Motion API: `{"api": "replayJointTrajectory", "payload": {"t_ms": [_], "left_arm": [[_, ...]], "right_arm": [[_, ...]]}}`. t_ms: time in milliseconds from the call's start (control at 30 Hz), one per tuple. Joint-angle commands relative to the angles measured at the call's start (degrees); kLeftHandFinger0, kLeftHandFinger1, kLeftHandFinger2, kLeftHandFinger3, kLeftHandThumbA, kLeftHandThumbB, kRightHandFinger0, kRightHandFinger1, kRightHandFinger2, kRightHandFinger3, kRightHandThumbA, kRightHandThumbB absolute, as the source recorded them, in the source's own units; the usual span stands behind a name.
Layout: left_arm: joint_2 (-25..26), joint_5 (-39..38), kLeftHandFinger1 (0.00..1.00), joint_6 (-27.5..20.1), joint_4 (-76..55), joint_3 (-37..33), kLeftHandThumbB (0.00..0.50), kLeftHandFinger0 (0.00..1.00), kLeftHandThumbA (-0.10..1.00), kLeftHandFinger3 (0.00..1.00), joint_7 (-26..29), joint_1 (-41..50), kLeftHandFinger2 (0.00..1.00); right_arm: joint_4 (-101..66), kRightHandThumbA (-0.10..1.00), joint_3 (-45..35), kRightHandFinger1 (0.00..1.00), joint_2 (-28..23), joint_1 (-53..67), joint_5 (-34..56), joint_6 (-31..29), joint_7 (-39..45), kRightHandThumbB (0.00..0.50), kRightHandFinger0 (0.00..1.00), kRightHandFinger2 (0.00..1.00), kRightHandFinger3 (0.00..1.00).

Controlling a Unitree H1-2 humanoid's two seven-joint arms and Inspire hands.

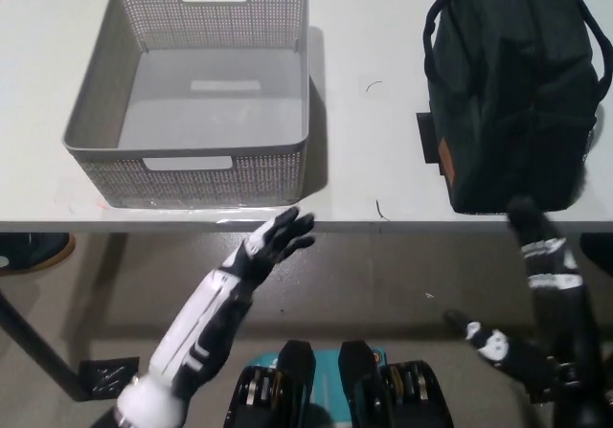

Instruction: Use both hands to pick up a lunch bag on the right hand side and place it into a container on the left hand side

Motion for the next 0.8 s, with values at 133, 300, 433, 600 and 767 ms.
{"api": "replayJointTrajectory", "payload": {"t_ms": [133,300,433,600,767], "left_arm": [[-2.1,0.2,1.0,4.3,5.7,-0.7,0.311,1.0,1.0,1.0,-1.6,-12.6,1.0],[-4.2,7.7,1.0,3.9,17.7,0.3,0.349,1.0,1.0,1.0,1.7,-24.9,1.0],[-6.2,9.8,1.0,3.3,28.4,1.6,0.367,1.0,1.0,1.0,4.0,-33.1,1.0],[-8.0,9.0,1.0,3.6,37.3,3.6,0.421,1.0,1.0,1.0,5.2,-40.2,1.0],[-11.7,4.3,1.0,6.3,43.5,7.6,0.371,1.0,1.0,1.0,5.7,-45.3,1.0]], "right_arm": [[-0.6,1.0,-9.7,1.0,-3.4,-4.5,6.4,-0.1,-3.3,0.277,1.0,1.0,1.0],[3.1,1.0,-13.9,1.0,-6.0,-9.3,9.0,2.1,-3.6,0.285,1.0,1.0,1.0],[6.5,1.0,-16.0,1.0,-7.5,-14.0,11.2,4.4,-3.8,0.244,1.0,1.0,1.0],[11.8,1.0,-17.2,1.0,-9.3,-19.9,11.3,5.2,-3.4,0.224,1.0,1.0,1.0],[18.6,1.0,-17.8,1.0,-10.6,-25.7,12.7,6.5,-2.9,0.219,1.0,1.0,1.0]]}}
